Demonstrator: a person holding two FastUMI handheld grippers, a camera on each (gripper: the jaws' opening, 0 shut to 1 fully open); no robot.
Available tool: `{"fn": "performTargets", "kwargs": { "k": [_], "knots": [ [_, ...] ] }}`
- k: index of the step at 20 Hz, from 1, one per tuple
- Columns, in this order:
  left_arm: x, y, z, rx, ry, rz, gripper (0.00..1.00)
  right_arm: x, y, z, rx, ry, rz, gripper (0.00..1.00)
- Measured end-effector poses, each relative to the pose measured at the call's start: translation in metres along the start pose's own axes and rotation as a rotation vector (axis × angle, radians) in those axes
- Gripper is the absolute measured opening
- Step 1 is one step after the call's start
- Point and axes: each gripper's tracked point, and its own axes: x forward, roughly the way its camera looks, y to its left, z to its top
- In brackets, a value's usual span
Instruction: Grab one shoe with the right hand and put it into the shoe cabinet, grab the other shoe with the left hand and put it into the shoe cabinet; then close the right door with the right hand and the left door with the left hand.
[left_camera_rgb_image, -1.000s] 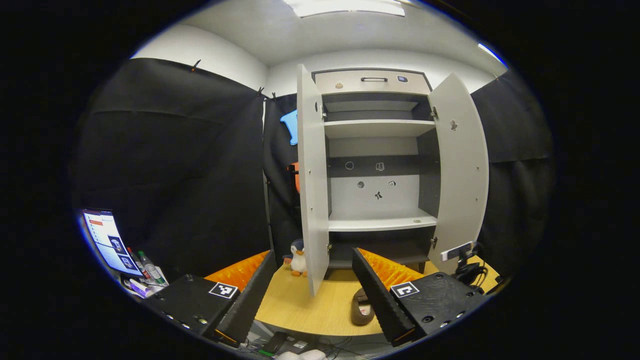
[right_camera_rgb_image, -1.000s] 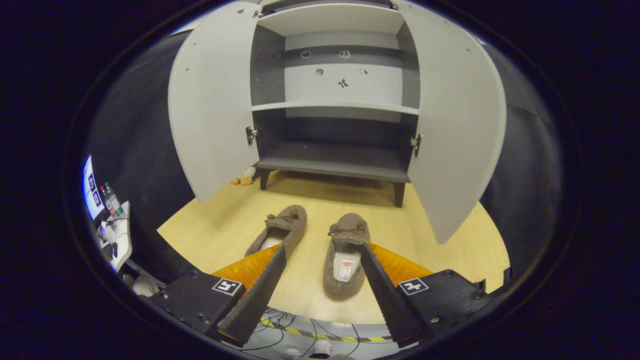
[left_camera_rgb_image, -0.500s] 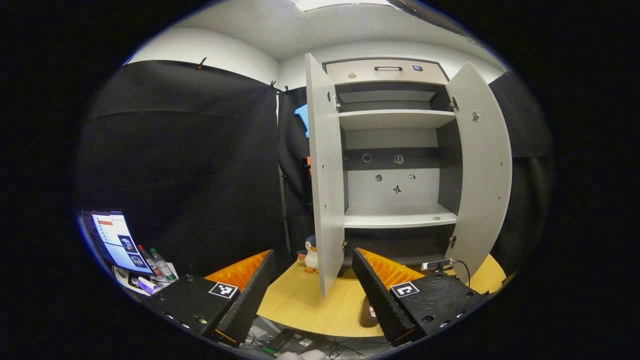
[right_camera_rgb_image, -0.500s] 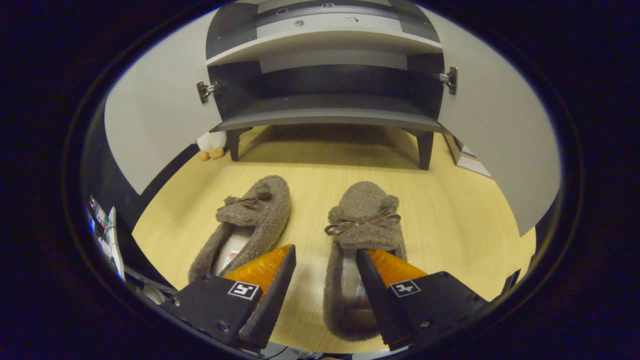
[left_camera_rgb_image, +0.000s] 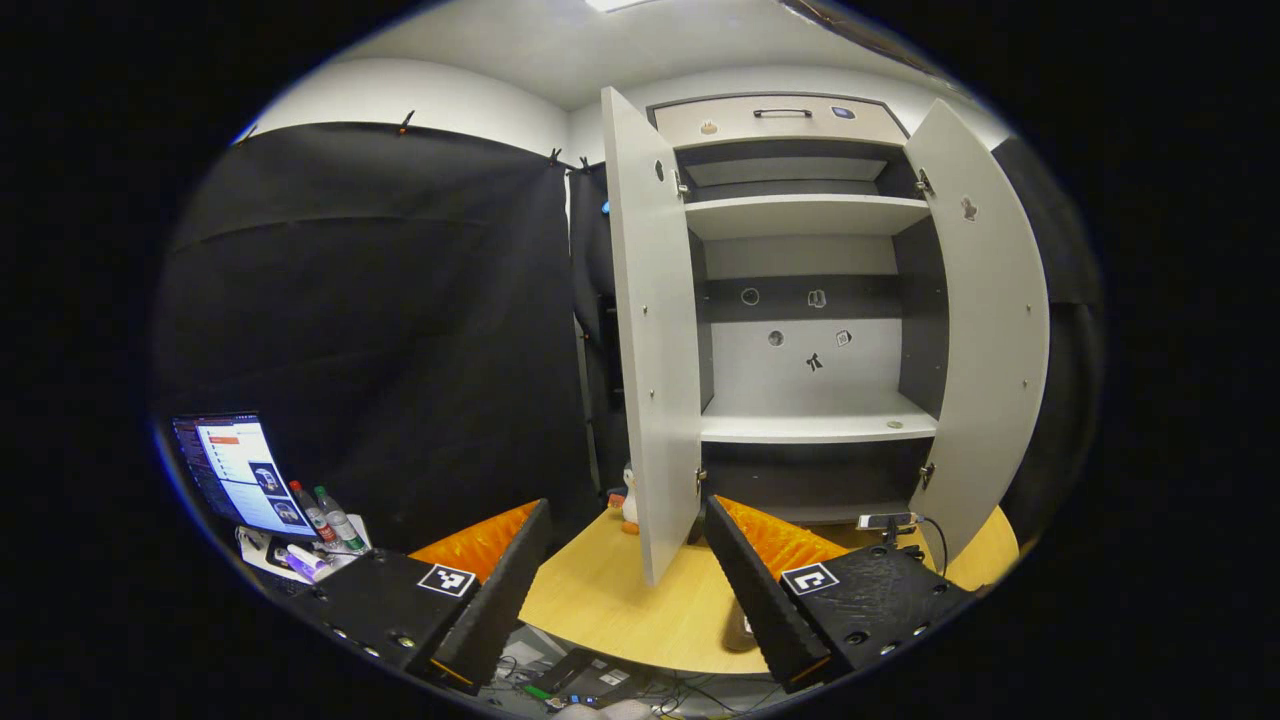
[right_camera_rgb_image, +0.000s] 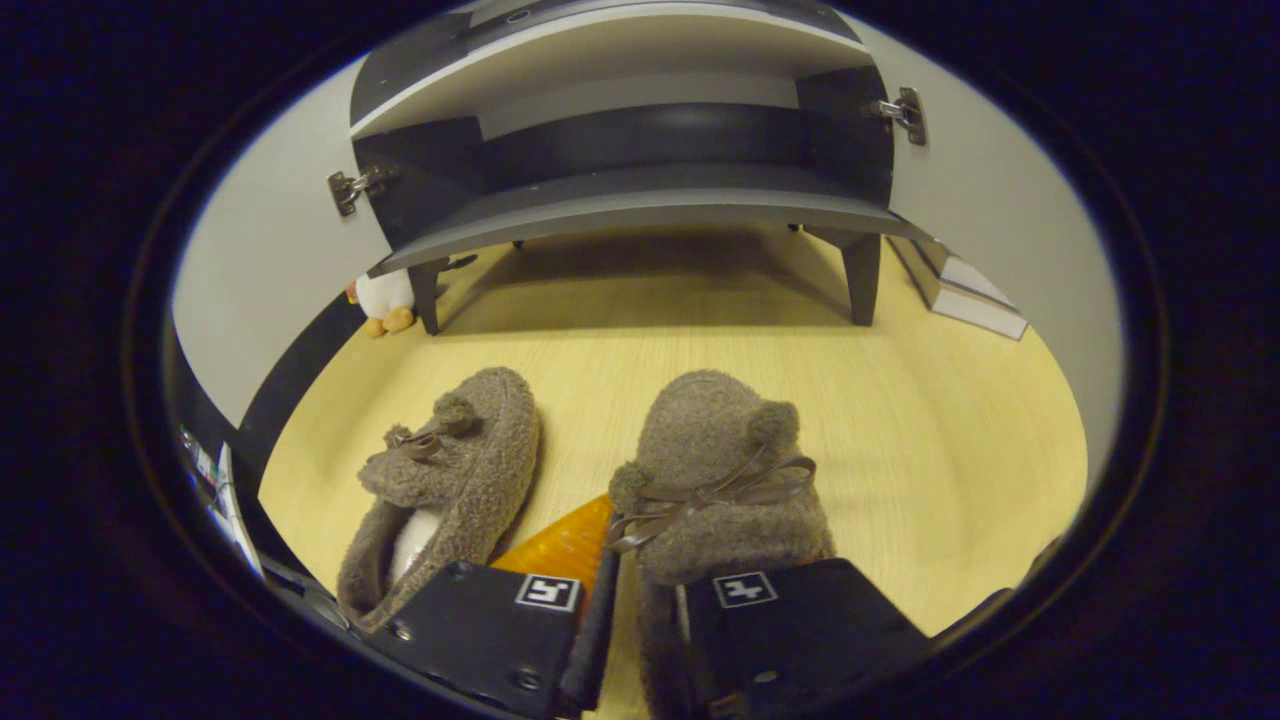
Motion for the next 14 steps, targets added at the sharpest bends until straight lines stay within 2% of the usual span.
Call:
{"fn": "performTargets", "kwargs": {
  "k": [1,3,5,10,14],
  "knots": [
    [0.002,-0.003,0.000,0.001,0.000,-0.005,0.95,0.000,0.001,0.000,-0.002,0.006,0.015,0.23],
    [0.004,-0.008,0.000,0.007,0.006,-0.028,0.95,-0.004,0.001,0.001,0.004,0.024,0.019,0.12],
    [0.005,-0.010,0.003,0.016,-0.014,-0.060,0.96,-0.012,0.001,0.008,0.022,0.016,0.027,0.08],
    [0.013,-0.013,-0.001,0.005,-0.035,-0.197,0.96,-0.074,0.014,0.062,0.010,-0.117,0.020,0.08],
    [0.021,0.001,-0.008,-0.005,-0.050,-0.278,0.96,-0.137,0.039,0.127,-0.015,-0.266,0.011,0.08]
  ]
}}
